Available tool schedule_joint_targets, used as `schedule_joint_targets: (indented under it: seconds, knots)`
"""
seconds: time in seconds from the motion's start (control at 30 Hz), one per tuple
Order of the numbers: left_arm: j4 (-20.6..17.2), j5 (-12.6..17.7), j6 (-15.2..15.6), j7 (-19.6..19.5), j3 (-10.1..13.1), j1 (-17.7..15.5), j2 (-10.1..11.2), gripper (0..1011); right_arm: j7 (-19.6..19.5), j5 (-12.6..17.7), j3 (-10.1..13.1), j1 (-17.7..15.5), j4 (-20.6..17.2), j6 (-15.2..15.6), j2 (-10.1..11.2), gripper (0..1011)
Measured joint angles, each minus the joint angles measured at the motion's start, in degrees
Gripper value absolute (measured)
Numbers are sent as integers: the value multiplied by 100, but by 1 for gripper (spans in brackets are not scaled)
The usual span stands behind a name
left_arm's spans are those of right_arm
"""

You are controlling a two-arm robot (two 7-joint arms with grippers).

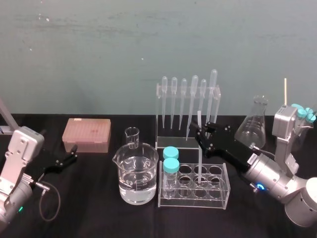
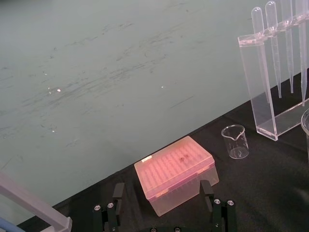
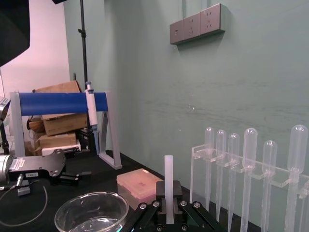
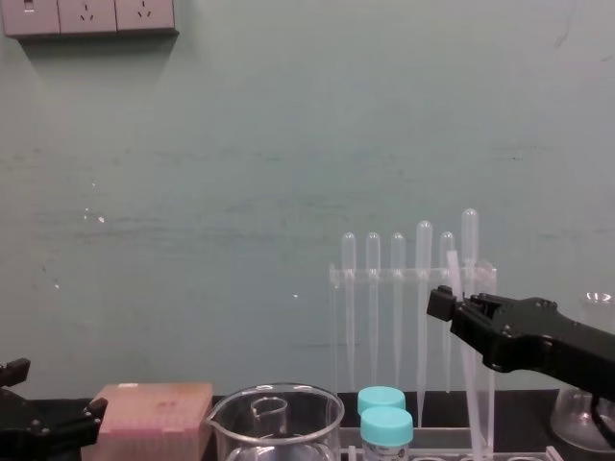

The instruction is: Pick up the stirring rod with one hand, then place it down.

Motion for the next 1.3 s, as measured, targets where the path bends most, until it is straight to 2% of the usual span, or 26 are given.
schedule_joint_targets:
  seconds: [0.57,0.93,1.03,1.3]
  knots:
    - [0,0,0,0,0,0,0,1000,-131,-213,-23,-111,65,-44,-38,71]
    - [0,0,0,0,0,0,0,1000,-134,-210,-19,-111,65,-47,-36,71]
    - [0,0,0,0,0,0,0,1000,-132,-203,-19,-109,64,-47,-35,105]
    - [0,0,0,0,0,0,0,1000,-126,-192,-19,-106,60,-47,-34,362]
